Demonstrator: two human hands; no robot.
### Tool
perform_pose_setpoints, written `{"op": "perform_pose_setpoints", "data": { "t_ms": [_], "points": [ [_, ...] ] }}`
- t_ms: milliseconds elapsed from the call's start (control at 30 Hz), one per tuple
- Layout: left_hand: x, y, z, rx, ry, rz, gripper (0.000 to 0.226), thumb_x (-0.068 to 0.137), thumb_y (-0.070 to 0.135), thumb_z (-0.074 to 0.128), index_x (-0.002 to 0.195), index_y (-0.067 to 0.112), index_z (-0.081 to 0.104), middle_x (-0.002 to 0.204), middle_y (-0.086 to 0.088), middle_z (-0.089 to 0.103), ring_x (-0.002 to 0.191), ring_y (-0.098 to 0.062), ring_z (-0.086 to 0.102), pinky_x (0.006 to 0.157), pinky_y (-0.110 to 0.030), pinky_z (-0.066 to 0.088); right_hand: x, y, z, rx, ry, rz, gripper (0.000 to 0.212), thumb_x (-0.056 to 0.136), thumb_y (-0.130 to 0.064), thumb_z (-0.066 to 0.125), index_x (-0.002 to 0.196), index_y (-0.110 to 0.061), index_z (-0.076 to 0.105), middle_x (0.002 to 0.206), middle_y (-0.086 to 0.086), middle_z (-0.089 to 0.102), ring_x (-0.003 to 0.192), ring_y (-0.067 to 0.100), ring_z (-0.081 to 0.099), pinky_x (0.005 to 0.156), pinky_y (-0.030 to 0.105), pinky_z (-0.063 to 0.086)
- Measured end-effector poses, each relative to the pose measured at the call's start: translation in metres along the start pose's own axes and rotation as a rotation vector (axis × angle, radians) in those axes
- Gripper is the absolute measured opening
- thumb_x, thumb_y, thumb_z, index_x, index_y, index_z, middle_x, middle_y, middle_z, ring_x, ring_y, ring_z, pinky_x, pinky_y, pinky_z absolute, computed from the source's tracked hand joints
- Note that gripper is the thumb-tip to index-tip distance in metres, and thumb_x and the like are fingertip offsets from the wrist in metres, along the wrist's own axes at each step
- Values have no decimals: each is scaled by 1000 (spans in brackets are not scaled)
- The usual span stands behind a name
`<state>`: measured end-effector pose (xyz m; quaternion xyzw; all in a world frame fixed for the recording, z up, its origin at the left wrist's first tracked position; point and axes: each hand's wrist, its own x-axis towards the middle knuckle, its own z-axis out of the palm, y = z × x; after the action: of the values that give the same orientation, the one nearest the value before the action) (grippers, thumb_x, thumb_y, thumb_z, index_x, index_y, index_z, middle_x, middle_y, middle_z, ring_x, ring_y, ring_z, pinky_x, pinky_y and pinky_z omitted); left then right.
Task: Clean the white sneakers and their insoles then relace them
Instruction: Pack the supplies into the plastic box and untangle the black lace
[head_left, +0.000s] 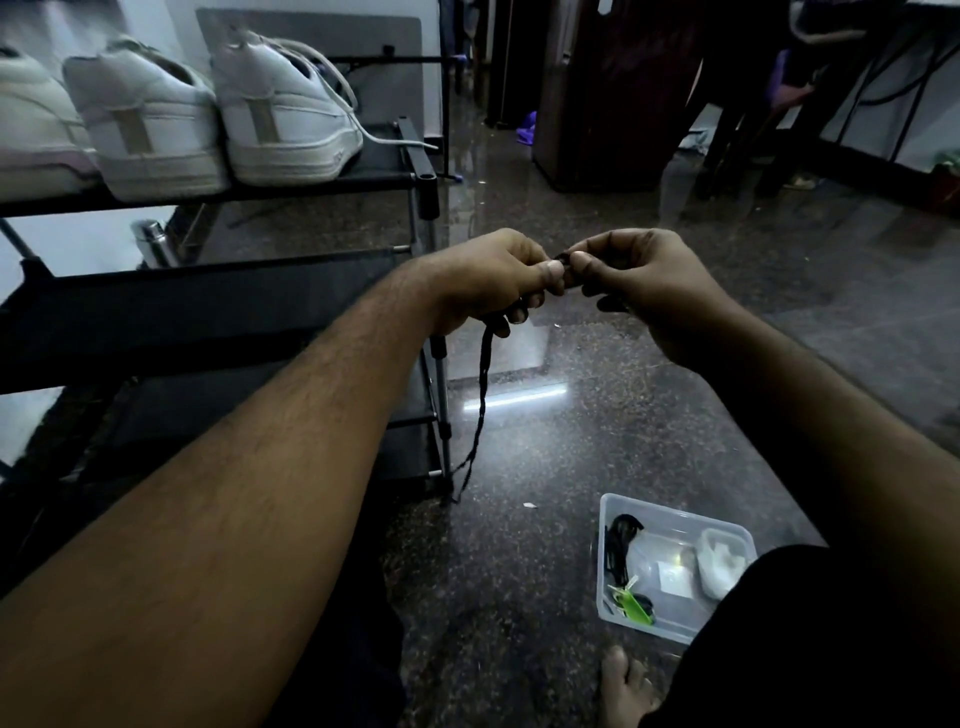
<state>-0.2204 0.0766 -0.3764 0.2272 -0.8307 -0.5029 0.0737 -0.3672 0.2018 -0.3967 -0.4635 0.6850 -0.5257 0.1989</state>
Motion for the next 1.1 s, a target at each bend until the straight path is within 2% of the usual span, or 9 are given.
{"op": "perform_pose_setpoints", "data": {
  "t_ms": [267,467,700,900,1100],
  "points": [
    [-1,2,-2,-33,23,-19,34,107,30,45,102,11,71,72,0,61,55,-8,51,50,-24,44,1,0,4,-19,34,9,16,100,-23,58,104,-13,69,96,5,75,84,10,65,69,24,51],
    [-3,4,-2,-50,21,-50,33,107,29,44,102,11,71,70,0,65,54,-7,53,51,-24,45,5,0,6,43,100,-36,8,94,-11,65,101,-14,68,82,-3,75,76,8,65,65,20,52],
    [-6,4,-3,-48,16,-59,32,107,26,43,105,7,69,73,-3,66,55,-9,55,52,-25,47,5,2,1,-11,149,-84,13,93,-12,66,104,-13,73,89,0,75,76,-1,66,60,16,48],
    [-4,3,-3,-24,5,-39,32,107,27,44,103,9,70,69,-1,62,53,-8,51,51,-25,44,3,2,0,-64,68,-105,11,92,-13,68,101,-16,74,88,0,76,80,6,67,60,17,47],
    [-3,2,-2,-23,-6,-31,24,105,28,48,113,15,66,69,1,63,53,-8,52,49,-24,44,3,1,1,-72,58,-95,11,94,-12,66,101,-16,73,91,-1,76,83,8,68,61,16,48]
  ]
}}
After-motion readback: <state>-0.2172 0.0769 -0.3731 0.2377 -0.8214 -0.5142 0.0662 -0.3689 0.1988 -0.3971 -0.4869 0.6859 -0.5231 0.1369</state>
